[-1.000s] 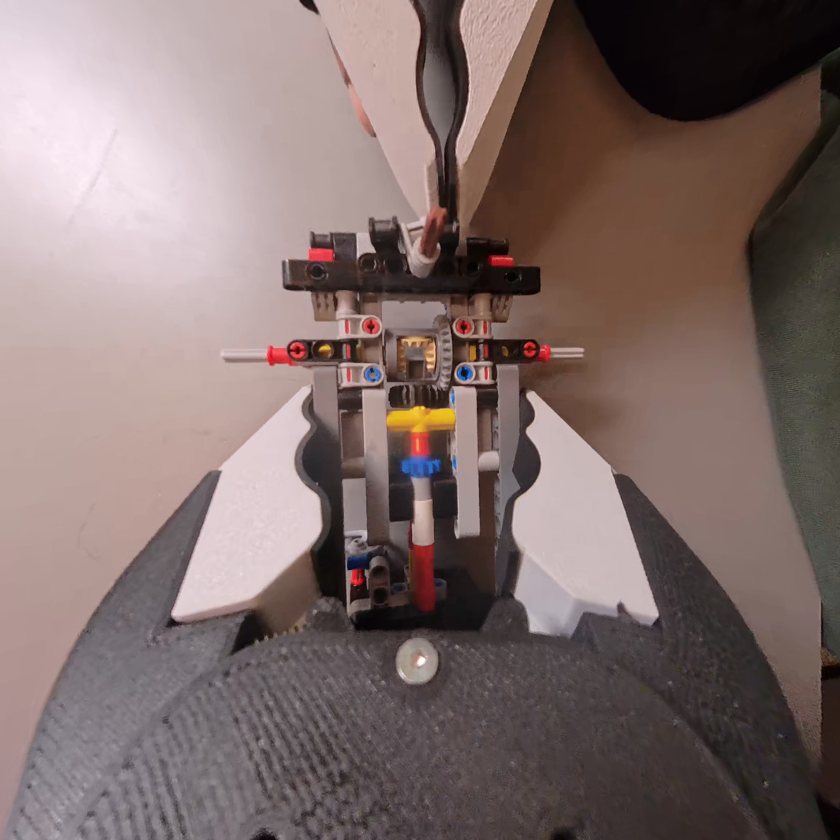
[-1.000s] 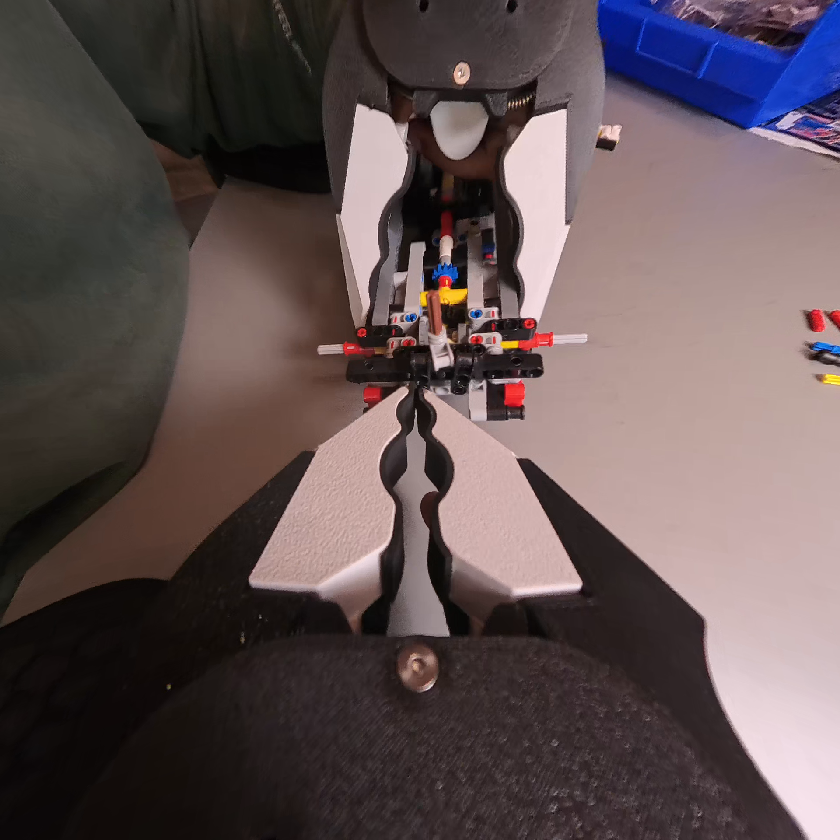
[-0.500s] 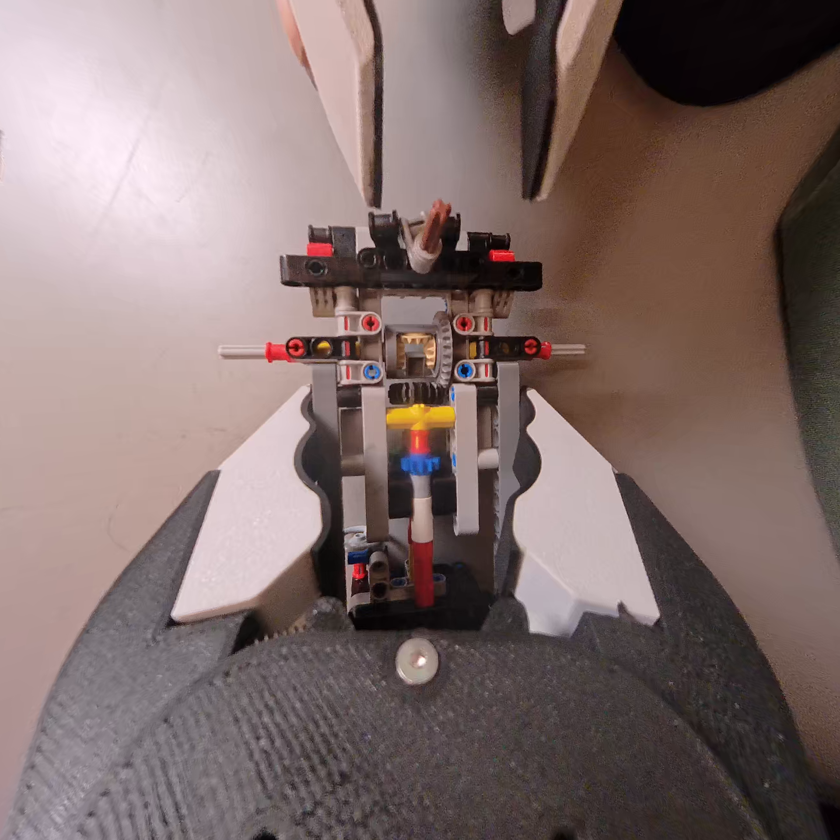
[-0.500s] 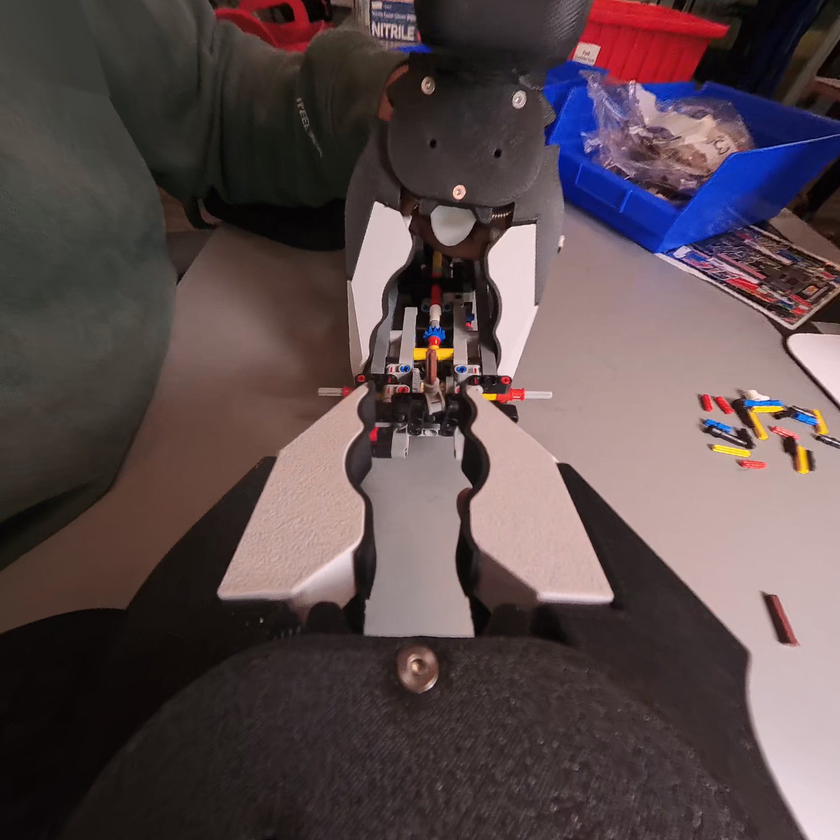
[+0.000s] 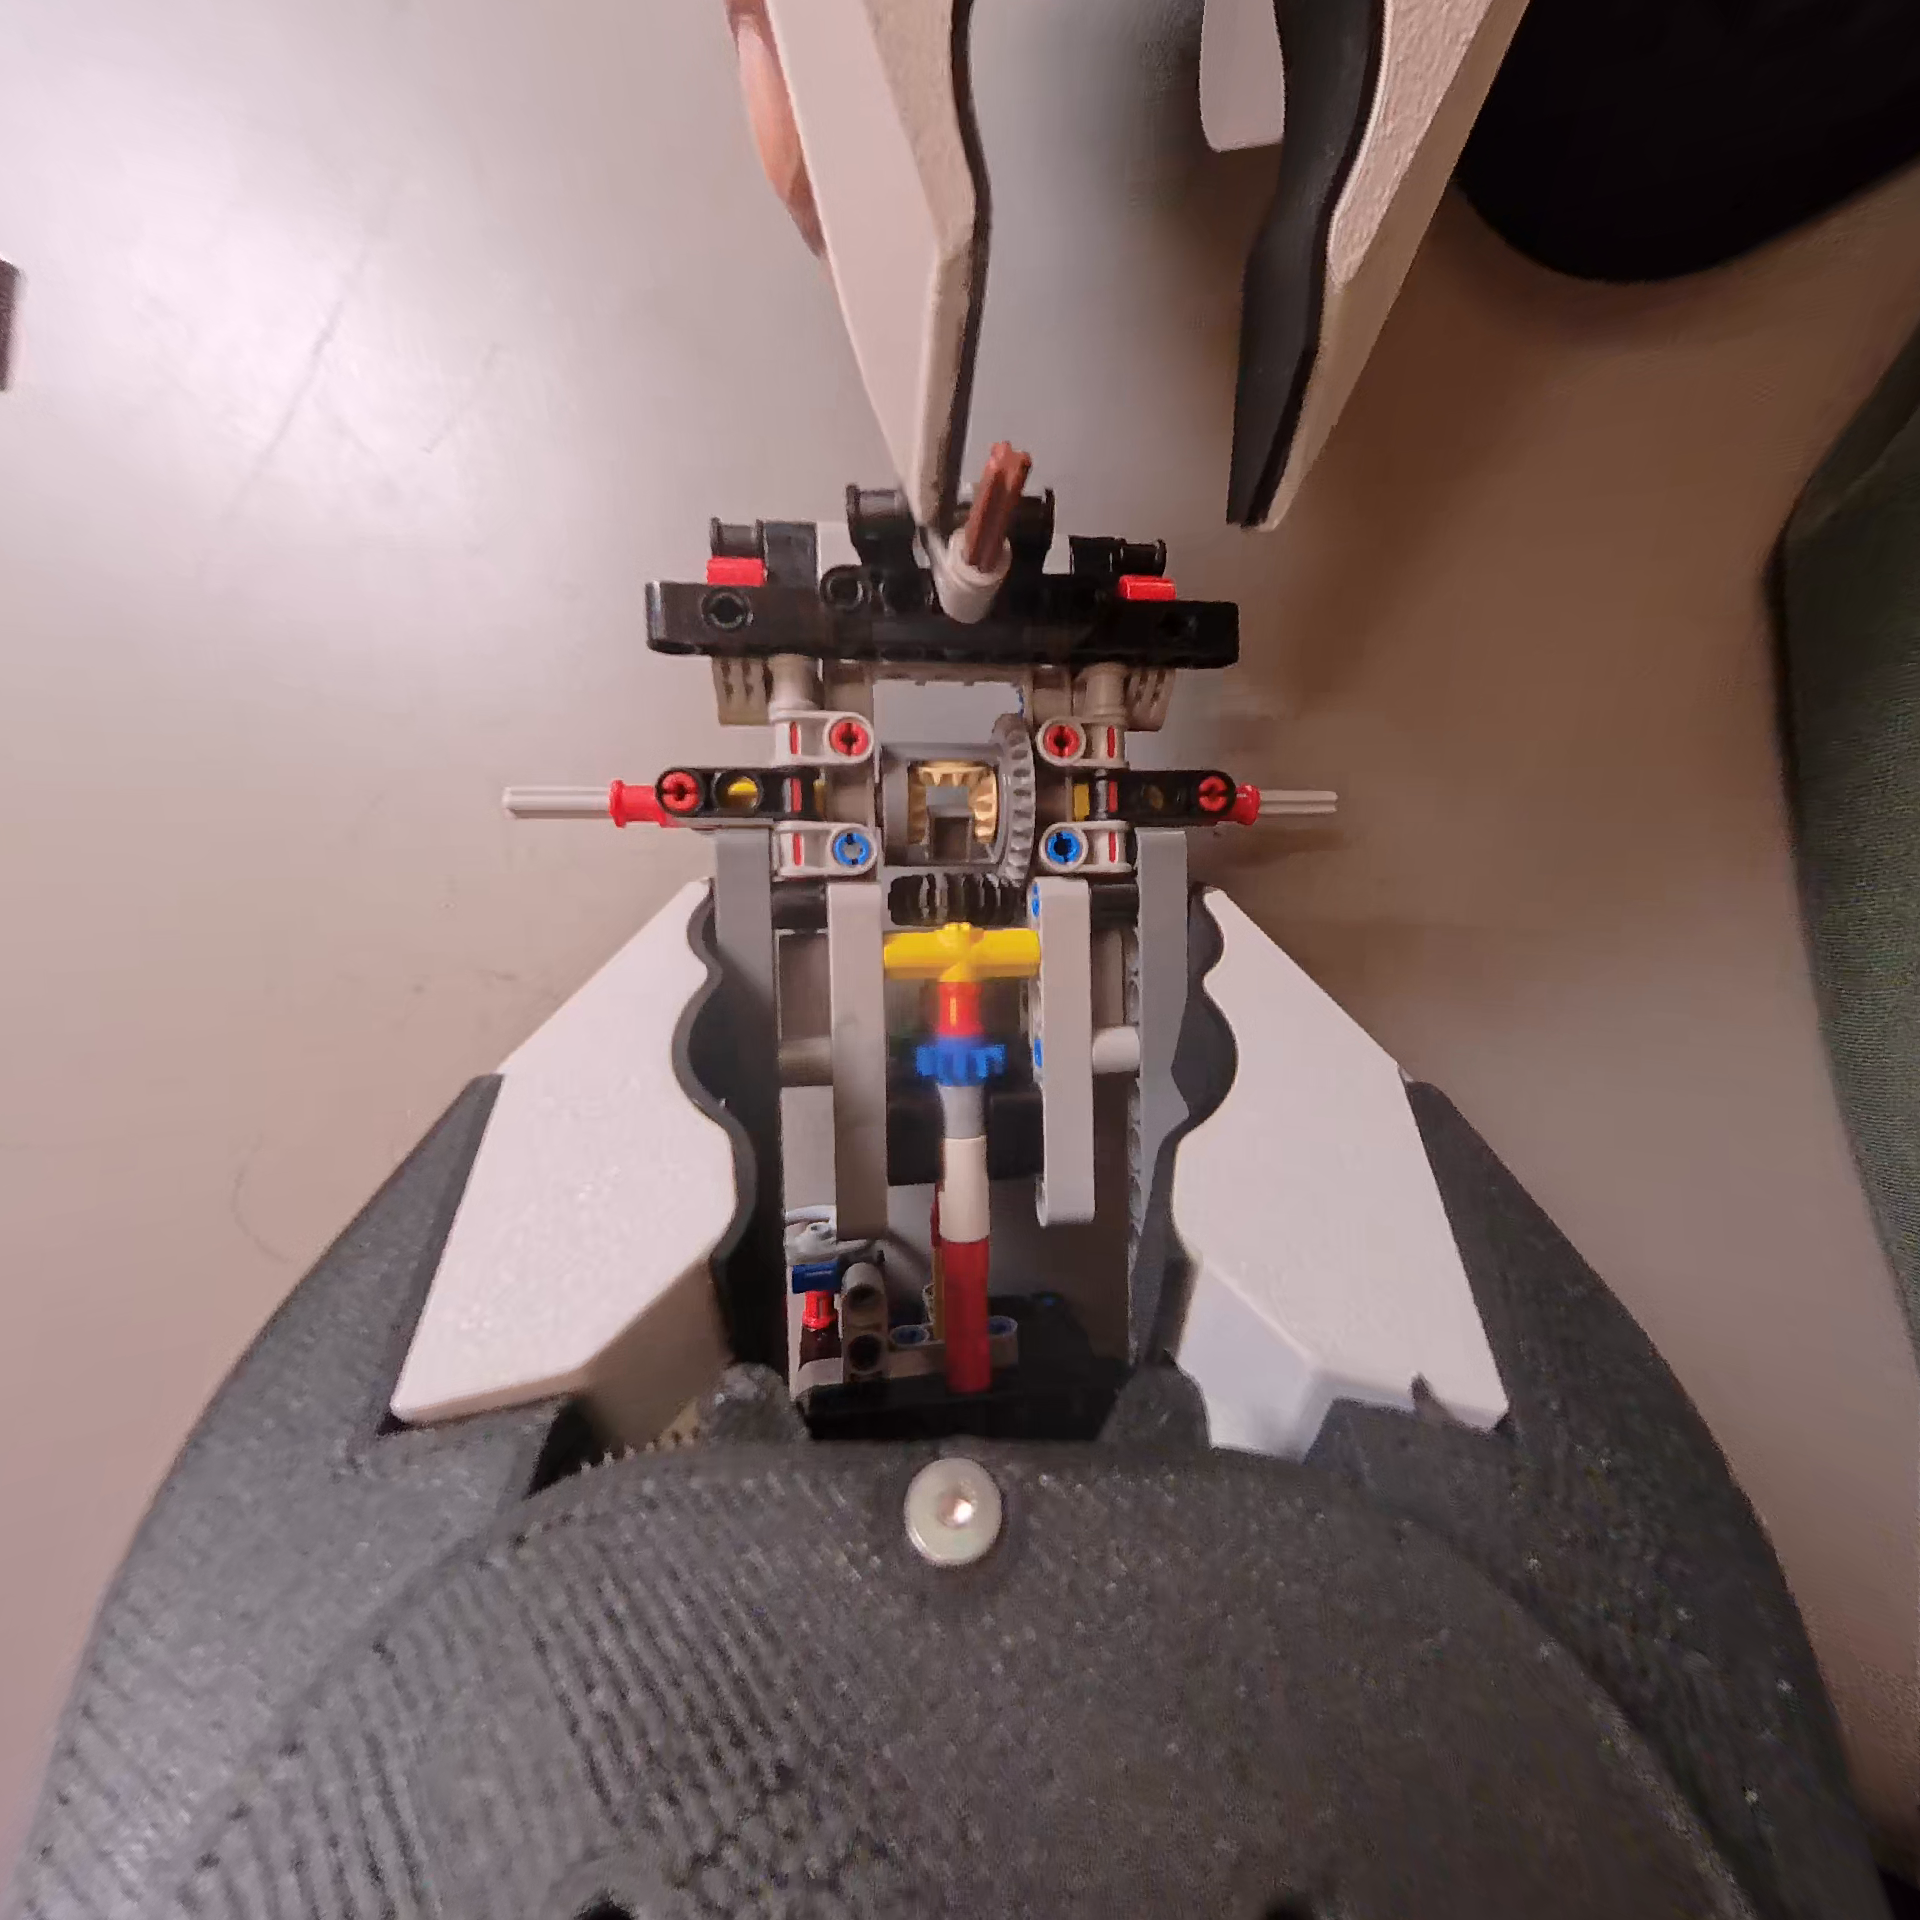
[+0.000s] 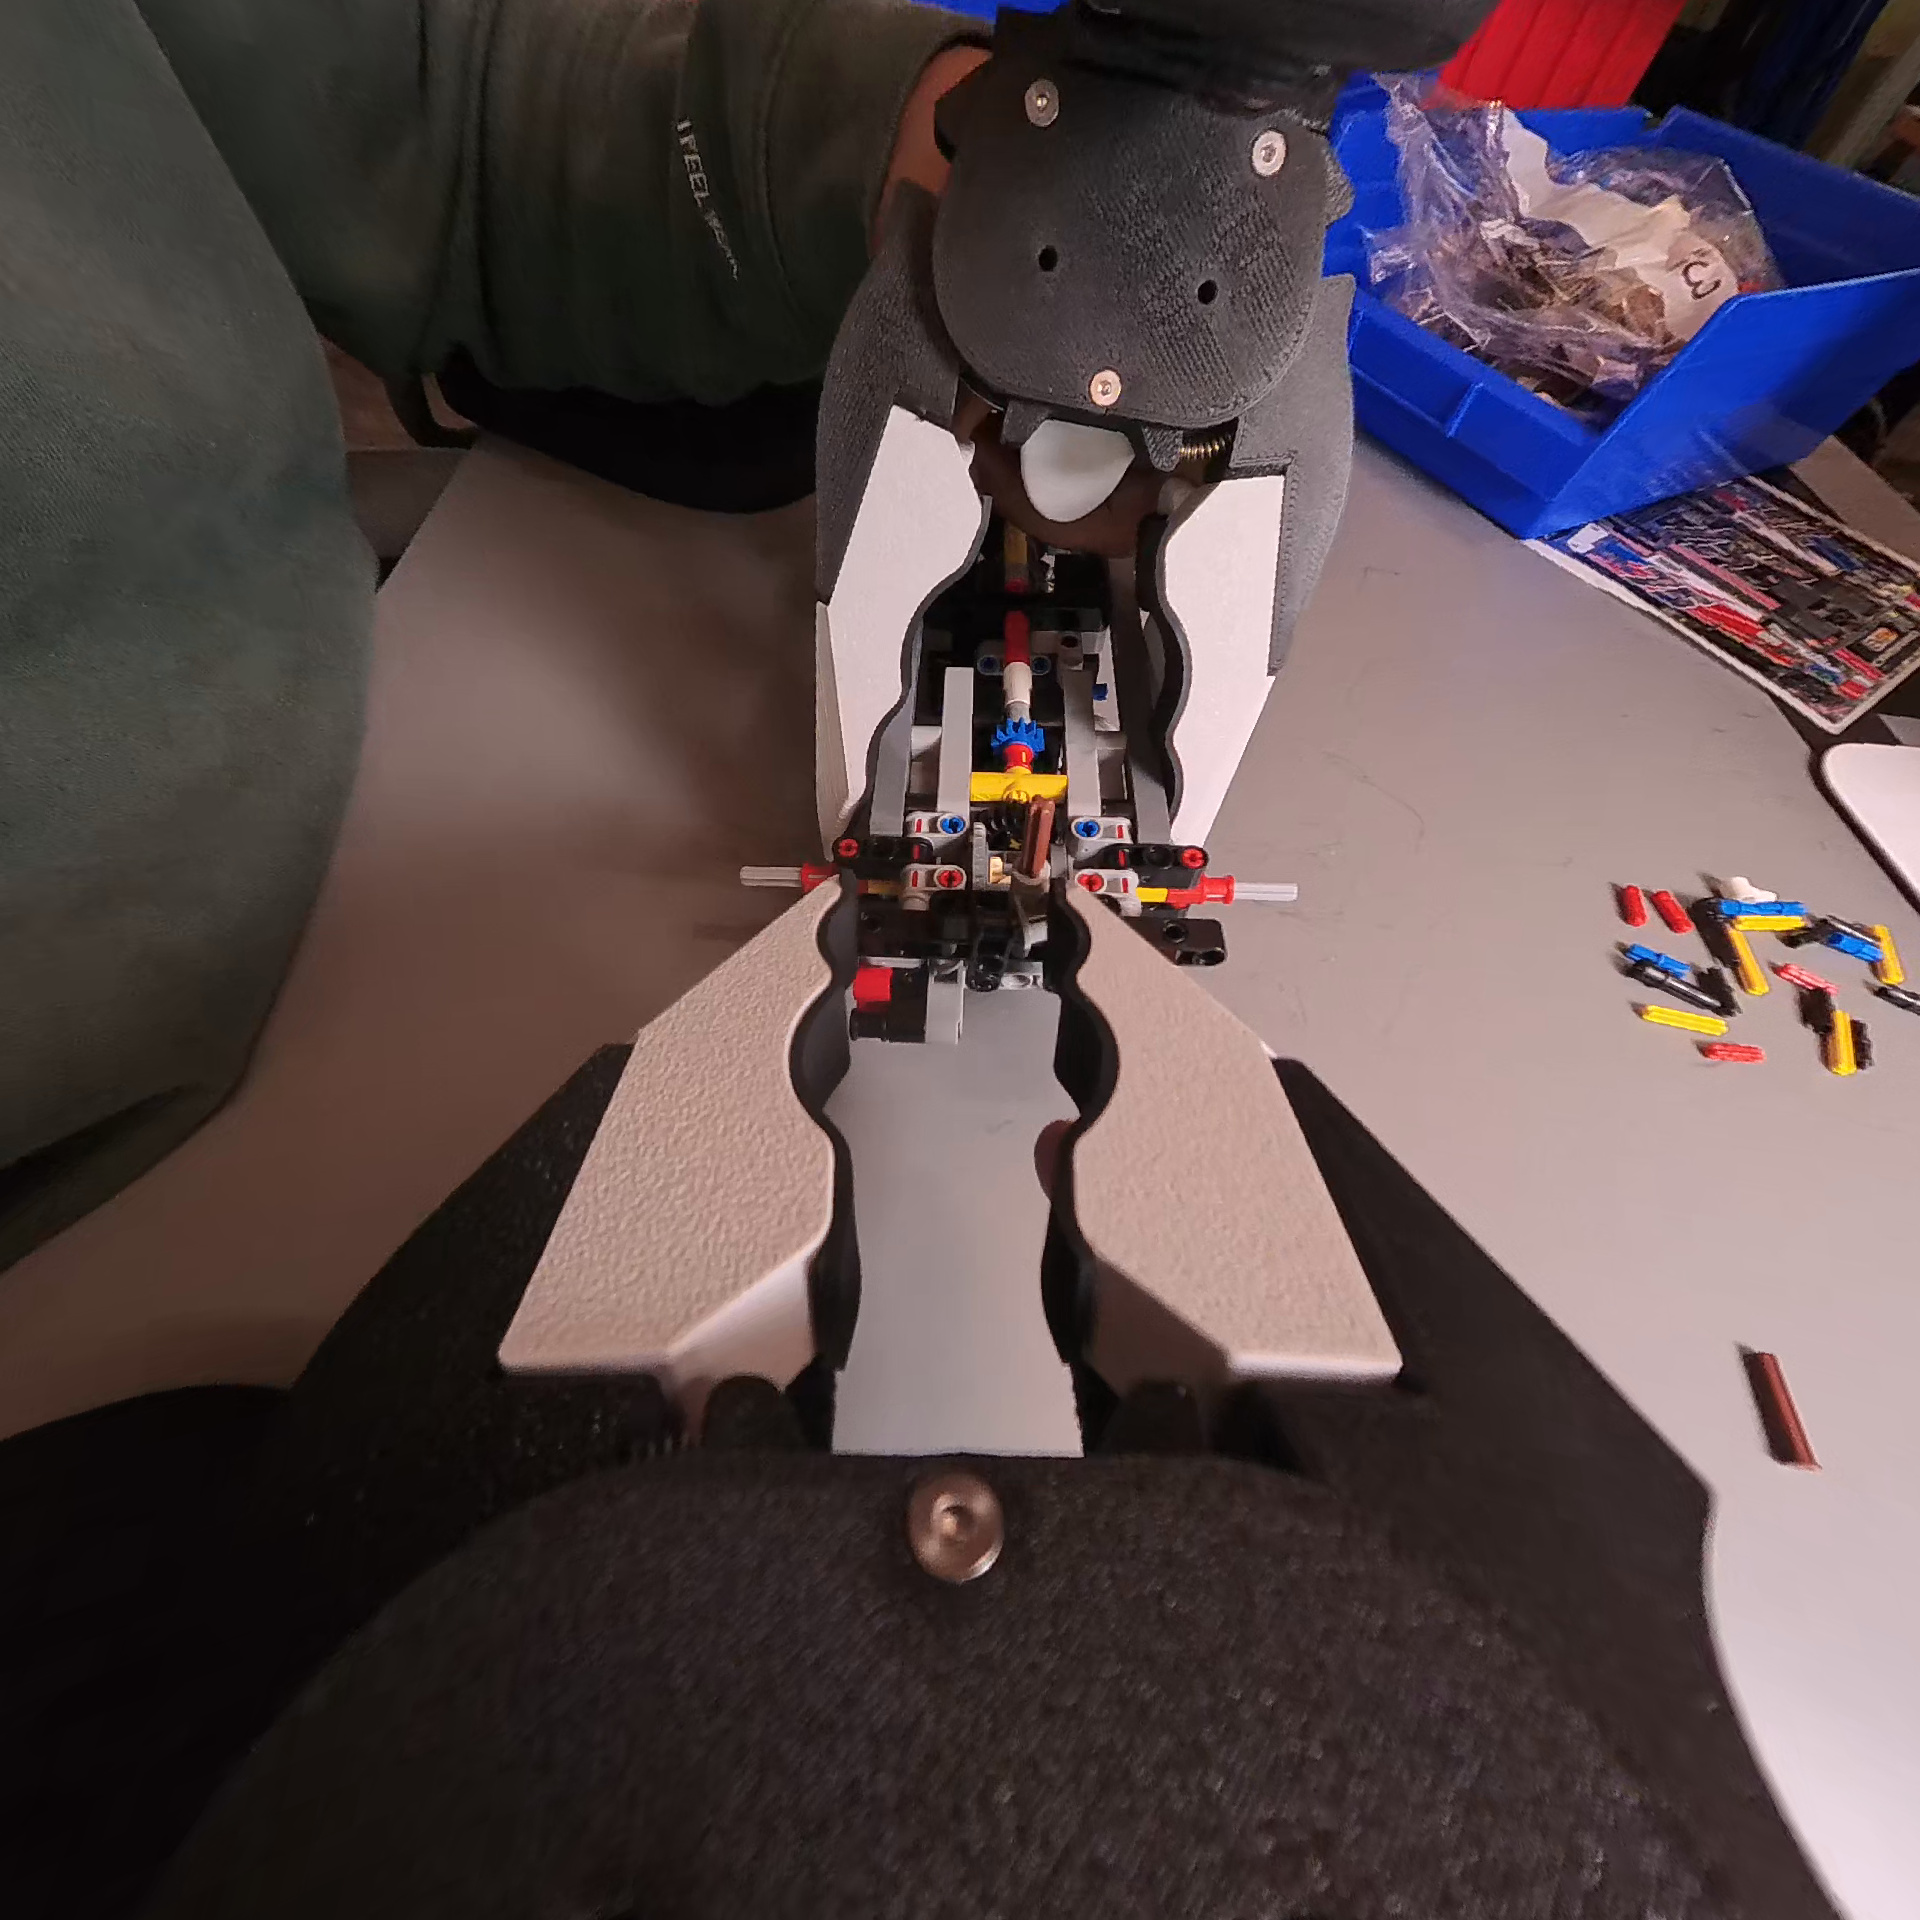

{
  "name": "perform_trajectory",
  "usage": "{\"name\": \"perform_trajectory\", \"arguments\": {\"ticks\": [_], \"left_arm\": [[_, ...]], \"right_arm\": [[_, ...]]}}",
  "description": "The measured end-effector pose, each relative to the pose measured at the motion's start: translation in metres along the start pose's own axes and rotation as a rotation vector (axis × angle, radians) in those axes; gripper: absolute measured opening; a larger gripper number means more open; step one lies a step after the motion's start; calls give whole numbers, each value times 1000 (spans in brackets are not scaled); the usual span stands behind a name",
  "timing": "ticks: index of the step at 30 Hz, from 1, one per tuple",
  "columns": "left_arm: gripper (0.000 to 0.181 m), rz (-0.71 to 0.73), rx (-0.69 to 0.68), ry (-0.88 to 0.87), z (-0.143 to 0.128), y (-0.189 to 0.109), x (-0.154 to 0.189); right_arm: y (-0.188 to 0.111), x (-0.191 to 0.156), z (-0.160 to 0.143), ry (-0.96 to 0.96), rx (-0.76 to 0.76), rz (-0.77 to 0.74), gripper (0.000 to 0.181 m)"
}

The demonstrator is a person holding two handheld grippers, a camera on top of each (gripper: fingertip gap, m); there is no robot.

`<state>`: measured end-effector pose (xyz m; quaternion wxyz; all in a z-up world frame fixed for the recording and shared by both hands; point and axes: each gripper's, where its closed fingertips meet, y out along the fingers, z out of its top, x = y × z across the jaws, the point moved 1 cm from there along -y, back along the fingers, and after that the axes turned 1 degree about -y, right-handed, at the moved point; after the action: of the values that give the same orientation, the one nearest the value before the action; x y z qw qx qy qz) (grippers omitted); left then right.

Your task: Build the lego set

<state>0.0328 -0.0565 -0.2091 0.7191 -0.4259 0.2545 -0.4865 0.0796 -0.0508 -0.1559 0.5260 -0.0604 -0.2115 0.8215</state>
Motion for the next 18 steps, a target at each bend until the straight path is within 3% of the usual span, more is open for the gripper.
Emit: {"name": "perform_trajectory", "arguments": {"ticks": [18], "left_arm": [[86, 13, 27, -51, 1, -3, -5]], "right_arm": [[-4, 7, -2, -9, -9, -34, 30]]}}
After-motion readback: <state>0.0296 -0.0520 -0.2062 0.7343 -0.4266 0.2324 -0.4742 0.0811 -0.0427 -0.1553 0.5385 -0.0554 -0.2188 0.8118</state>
